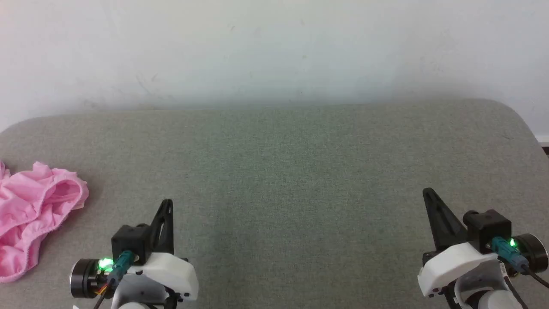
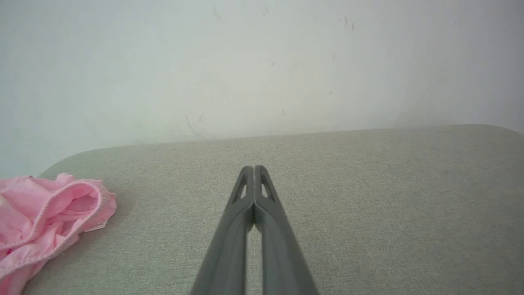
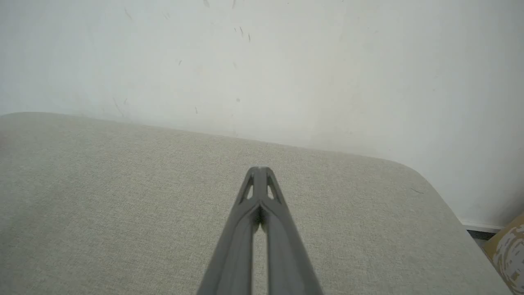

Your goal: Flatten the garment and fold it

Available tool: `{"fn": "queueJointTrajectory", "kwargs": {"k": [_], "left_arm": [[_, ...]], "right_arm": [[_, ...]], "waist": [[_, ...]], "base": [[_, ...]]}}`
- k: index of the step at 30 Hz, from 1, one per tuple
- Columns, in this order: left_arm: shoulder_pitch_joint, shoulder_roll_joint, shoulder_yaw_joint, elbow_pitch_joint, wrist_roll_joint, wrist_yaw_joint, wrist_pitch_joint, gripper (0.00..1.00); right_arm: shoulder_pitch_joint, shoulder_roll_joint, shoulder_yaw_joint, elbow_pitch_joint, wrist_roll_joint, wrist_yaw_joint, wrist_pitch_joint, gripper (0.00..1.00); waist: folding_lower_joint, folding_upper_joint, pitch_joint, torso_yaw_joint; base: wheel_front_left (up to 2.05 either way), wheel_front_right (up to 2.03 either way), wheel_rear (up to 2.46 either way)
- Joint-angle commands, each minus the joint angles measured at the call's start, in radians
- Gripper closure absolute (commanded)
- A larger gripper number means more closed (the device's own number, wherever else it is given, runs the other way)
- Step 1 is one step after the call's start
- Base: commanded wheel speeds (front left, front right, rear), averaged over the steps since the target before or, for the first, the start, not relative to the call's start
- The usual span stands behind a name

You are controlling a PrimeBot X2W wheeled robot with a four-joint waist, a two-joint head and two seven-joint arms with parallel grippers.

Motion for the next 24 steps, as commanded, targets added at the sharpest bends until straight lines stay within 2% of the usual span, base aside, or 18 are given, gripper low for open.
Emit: {"fn": "queueJointTrajectory", "kwargs": {"k": [1, 18, 19, 24], "left_arm": [[-0.013, -0.003, 0.005, -0.005, 0.006, 0.007, 0.000, 1.00], [-0.013, -0.003, 0.005, -0.005, 0.006, 0.007, 0.000, 1.00], [0.000, 0.000, 0.000, 0.000, 0.000, 0.000, 0.000, 0.00], [-0.001, 0.000, -0.006, 0.006, -0.007, -0.003, -0.005, 0.00]], "right_arm": [[-0.014, 0.004, -0.002, 0.001, -0.007, -0.001, 0.000, 1.00], [-0.014, 0.004, -0.002, 0.001, -0.007, -0.001, 0.000, 1.00], [0.000, 0.000, 0.000, 0.000, 0.000, 0.000, 0.000, 0.00], [0.003, -0.001, -0.001, 0.003, 0.005, 0.000, -0.005, 0.00]], "waist": [[0.0000, 0.0000, 0.000, 0.000], [0.0000, 0.0000, 0.000, 0.000], [0.0000, 0.0000, 0.000, 0.000], [0.0000, 0.0000, 0.000, 0.000]], "base": [[0.00, 0.00, 0.00], [0.00, 0.00, 0.00], [0.00, 0.00, 0.00], [0.00, 0.00, 0.00]]}}
